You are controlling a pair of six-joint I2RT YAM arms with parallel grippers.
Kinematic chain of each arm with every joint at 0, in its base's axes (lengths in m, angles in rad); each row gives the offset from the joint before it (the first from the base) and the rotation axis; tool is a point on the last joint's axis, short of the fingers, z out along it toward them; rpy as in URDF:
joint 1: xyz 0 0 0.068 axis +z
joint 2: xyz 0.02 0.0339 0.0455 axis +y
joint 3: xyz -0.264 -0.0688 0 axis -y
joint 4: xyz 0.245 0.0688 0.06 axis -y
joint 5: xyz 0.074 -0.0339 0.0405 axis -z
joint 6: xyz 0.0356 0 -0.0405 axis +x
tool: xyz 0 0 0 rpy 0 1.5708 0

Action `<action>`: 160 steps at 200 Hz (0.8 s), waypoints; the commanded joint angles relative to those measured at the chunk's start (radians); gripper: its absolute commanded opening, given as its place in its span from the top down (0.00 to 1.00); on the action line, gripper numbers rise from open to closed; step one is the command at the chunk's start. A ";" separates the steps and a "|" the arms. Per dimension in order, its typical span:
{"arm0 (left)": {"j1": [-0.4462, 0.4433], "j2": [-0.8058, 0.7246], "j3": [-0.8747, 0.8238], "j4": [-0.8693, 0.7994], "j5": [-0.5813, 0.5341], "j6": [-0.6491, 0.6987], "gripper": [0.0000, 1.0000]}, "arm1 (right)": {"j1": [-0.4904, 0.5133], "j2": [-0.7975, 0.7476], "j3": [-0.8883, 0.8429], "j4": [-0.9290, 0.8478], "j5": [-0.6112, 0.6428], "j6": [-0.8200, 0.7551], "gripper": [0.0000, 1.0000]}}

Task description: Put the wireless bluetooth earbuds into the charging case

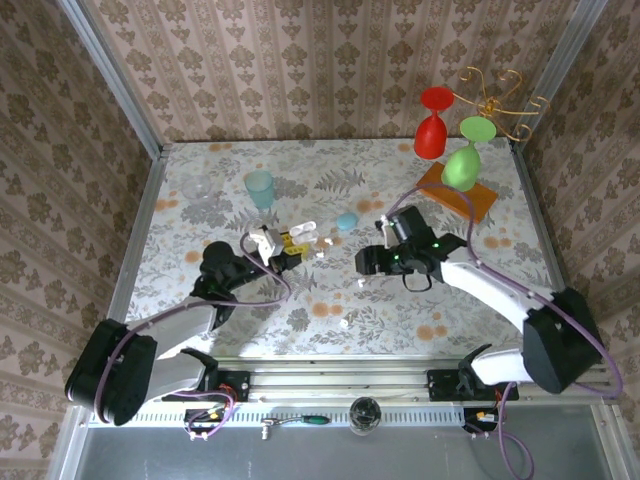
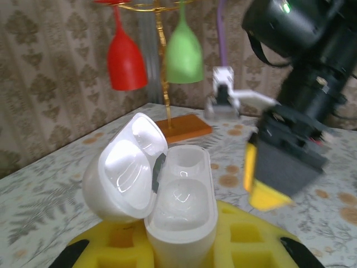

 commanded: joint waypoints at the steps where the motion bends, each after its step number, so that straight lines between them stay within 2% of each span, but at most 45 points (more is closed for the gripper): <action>1: 0.025 -0.045 -0.009 -0.022 -0.061 -0.055 1.00 | 0.061 0.102 0.054 -0.049 -0.077 0.003 0.29; 18: 0.024 -0.081 -0.006 -0.057 -0.064 -0.064 1.00 | 0.099 0.179 0.080 -0.033 -0.107 -0.004 0.30; 47: 0.024 -0.159 0.002 -0.163 -0.130 -0.077 1.00 | 0.153 0.291 0.126 -0.017 -0.143 -0.024 0.31; 86: 0.024 -0.201 0.005 -0.217 -0.157 -0.079 1.00 | 0.175 0.401 0.159 -0.026 -0.186 -0.057 0.32; 116: 0.024 -0.196 0.001 -0.201 -0.161 -0.079 1.00 | 0.178 0.416 0.140 -0.030 -0.236 -0.063 0.33; 160: 0.024 -0.190 0.008 -0.212 -0.159 -0.067 1.00 | 0.193 0.355 0.047 -0.032 -0.258 -0.045 0.37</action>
